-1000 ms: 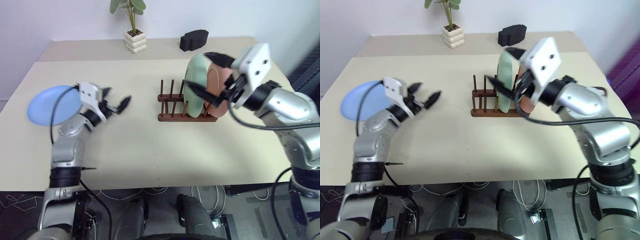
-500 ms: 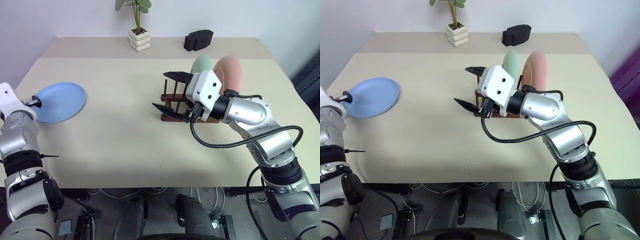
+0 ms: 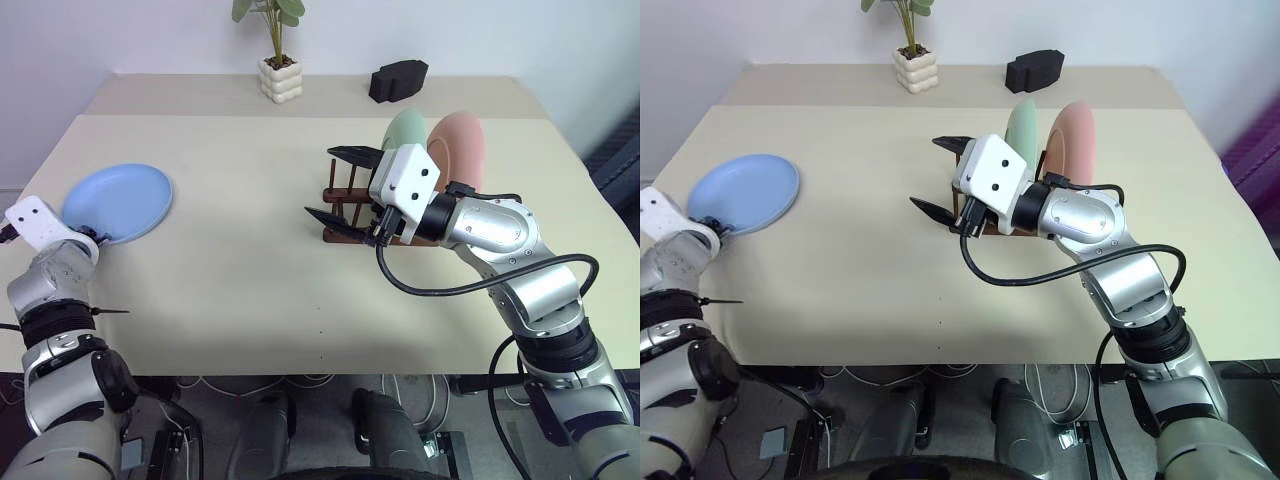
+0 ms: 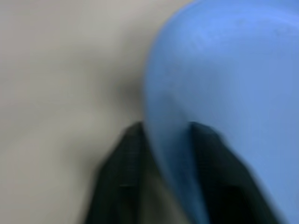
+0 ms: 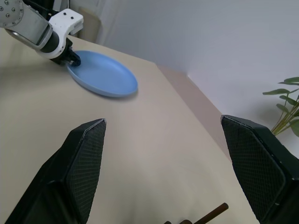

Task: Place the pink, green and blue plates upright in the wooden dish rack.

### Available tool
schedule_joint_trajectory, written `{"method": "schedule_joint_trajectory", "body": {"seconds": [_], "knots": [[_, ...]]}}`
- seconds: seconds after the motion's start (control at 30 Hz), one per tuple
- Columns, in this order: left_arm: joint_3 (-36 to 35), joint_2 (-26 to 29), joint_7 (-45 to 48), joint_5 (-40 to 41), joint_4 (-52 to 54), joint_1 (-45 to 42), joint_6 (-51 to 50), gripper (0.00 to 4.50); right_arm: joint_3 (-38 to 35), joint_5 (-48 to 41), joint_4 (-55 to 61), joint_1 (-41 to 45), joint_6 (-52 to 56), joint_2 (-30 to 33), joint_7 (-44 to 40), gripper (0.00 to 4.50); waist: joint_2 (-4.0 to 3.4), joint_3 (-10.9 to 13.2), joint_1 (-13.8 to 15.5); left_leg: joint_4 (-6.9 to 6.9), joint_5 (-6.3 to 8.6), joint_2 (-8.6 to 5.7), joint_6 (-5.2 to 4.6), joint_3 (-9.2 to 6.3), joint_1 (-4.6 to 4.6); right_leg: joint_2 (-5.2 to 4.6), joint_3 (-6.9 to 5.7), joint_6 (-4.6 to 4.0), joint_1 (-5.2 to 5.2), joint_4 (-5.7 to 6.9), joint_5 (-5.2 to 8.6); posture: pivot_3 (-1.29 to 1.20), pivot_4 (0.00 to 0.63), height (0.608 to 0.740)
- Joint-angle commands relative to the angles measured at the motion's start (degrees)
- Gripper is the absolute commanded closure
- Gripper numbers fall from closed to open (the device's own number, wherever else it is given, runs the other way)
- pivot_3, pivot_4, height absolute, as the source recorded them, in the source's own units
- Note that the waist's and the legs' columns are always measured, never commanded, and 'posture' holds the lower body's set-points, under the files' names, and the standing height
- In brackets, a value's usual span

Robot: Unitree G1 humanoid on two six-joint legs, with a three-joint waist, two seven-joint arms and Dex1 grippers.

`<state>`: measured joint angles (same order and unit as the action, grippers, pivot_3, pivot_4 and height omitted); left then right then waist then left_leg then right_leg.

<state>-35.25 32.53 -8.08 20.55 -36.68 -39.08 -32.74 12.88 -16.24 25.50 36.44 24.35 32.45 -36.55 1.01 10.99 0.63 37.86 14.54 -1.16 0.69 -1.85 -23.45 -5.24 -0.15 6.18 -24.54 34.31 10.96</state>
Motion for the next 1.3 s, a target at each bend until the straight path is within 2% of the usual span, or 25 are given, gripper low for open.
{"method": "schedule_joint_trajectory", "body": {"seconds": [0.03,0.17,0.43,0.6,0.8,1.03,1.2,1.3], "knots": [[0.14,-1.09,-0.21,0.97,4.07,-0.29,0.17,4.47,-1.84,0.54,1.33,0.21,-0.58,-0.54,-0.22,0.48,0.0,-0.01,0.02,0.0,0.0,-0.01,0.0,0.0,0.0,-0.02,0.0,0.0,0.01,0.0,0.0,0.0,0.15,0.737],[1.92,-4.14,2.3,2.19,9.13,-1.13,3.85,4.47,-1.67,1.83,0.22,0.33,-0.91,-0.5,0.06,0.48,0.0,-0.01,0.13,0.0,-0.01,-0.04,0.02,0.01,0.0,-0.04,0.0,0.0,0.01,0.0,0.0,0.0,0.15,0.737],[13.57,-11.29,11.02,0.39,27.68,-5.41,14.55,4.47,0.78,10.95,-3.39,1.57,-6.22,0.44,0.13,0.48,0.16,0.03,-0.15,0.0,-0.06,-0.16,0.1,0.05,-0.05,-0.17,-0.01,0.05,0.05,-0.11,-0.04,0.0,0.15,0.737],[21.34,-13.22,14.85,-0.01,35.63,-8.65,12.99,4.47,3.32,20.0,-6.03,2.27,-12.3,0.59,1.66,0.48,0.16,0.03,-0.32,-0.04,-0.06,-0.16,0.09,0.07,-0.05,-0.13,-0.01,0.06,0.01,-0.1,-0.04,0.0,0.15,0.737],[24.96,-14.43,15.63,0.59,40.54,-10.78,9.49,4.47,6.28,32.36,-11.08,4.41,-20.03,0.64,5.28,0.48,0.15,0.04,-1.35,-0.04,-0.07,-0.14,0.08,0.06,-0.04,-0.07,0.0,0.07,0.01,-0.06,-0.04,0.0,0.15,0.737],[26.22,-14.56,16.18,1.19,44.98,-10.69,3.5,4.47,7.31,38.21,-14.35,5.1,-24.56,-1.33,6.15,0.48,0.15,0.04,-1.32,-0.05,-0.07,-0.14,0.08,0.03,-0.04,-0.06,0.01,0.08,0.01,-0.06,-0.03,0.0,0.15,0.737],[24.12,-14.94,17.2,6.1,50.04,-8.87,-1.59,4.47,8.18,41.17,-17.14,5.3,-26.96,-2.91,6.44,0.48,0.14,0.06,-1.36,-0.05,-0.07,-0.13,0.08,0.01,-0.03,-0.04,0.0,0.08,0.01,-0.06,-0.03,0.0,0.15,0.737],[23.71,-14.46,17.74,7.09,51.58,-8.32,-2.84,4.5,8.11,41.8,-18.27,5.43,-28.11,-3.33,6.24,1.33,0.14,0.06,-1.35,-0.05,-0.07,-0.13,0.08,0.01,-0.04,-0.04,0.01,0.07,0.01,-0.06,-0.03,0.0,0.15,0.737]]}}
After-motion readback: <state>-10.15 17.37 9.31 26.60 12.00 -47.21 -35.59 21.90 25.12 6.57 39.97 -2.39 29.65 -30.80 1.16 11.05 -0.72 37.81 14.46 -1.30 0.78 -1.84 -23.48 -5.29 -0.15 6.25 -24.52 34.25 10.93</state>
